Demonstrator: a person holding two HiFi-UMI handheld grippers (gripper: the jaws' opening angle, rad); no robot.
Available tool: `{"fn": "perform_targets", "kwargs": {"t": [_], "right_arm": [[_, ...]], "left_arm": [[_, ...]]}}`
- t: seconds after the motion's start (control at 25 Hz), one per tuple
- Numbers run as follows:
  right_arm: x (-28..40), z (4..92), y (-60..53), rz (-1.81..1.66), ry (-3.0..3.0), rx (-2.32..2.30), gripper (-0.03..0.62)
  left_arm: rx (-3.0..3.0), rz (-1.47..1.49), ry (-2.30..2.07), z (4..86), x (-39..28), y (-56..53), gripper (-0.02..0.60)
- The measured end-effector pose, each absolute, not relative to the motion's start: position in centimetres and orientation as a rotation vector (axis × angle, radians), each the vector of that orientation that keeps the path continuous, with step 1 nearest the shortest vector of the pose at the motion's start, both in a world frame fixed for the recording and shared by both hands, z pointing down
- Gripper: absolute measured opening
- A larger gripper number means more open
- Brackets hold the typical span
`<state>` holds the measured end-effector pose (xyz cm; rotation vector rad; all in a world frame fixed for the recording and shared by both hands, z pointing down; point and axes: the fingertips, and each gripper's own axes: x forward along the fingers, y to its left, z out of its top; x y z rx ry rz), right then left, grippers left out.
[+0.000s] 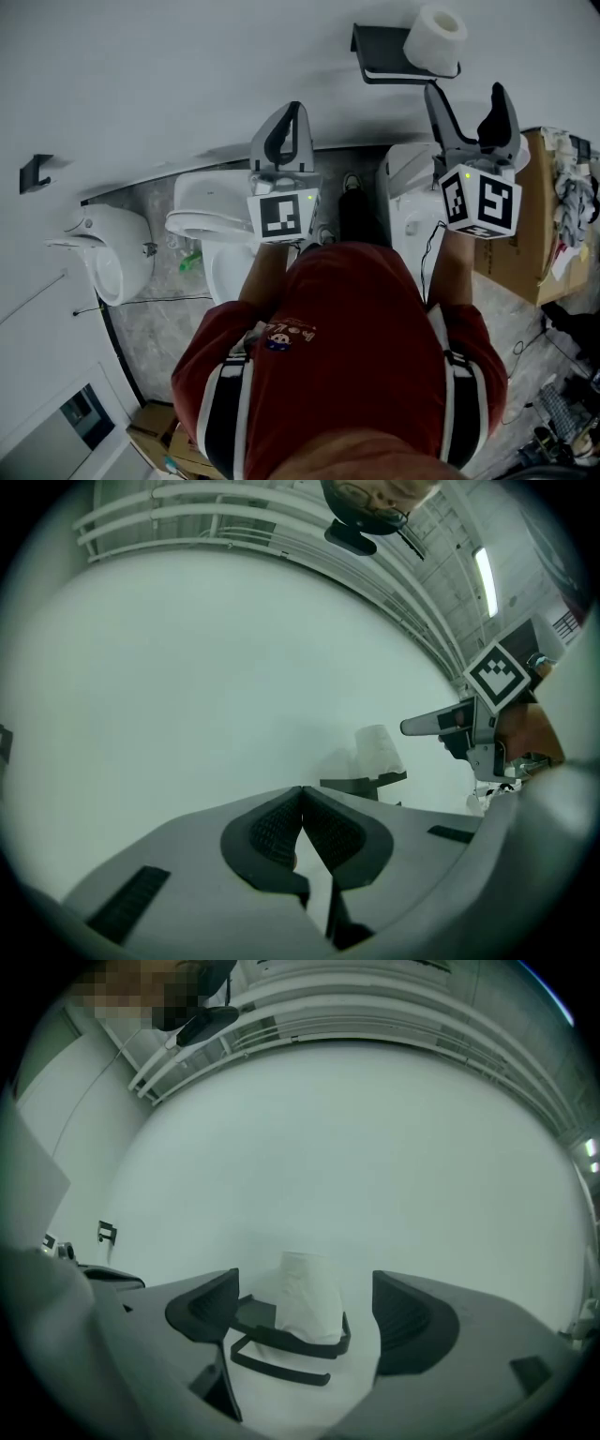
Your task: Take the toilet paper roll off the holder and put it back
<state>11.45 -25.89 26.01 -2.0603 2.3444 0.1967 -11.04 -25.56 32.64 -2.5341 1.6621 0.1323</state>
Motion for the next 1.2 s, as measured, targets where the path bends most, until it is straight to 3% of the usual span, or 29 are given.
{"fn": "perform_targets", "kwargs": {"t": [0.6,1.08,1.2], "right_arm": [[8.3,36.0,-19.8,-0.016,2.438,-2.053,0.451],[8.6,36.2,-19.7,-0.031,2.422,-2.053,0.451],[8.9,35.8,-19.7,-0.016,2.392,-2.063,0.392]], "left_arm": [[-2.509,0.083,1.678,34.6,-12.2,-20.3,0.018],[-2.515,0.080,1.673,34.6,-12.0,-19.8,0.018],[-2.520,0.087,1.667,34.5,-11.9,-19.9,0.018]]}}
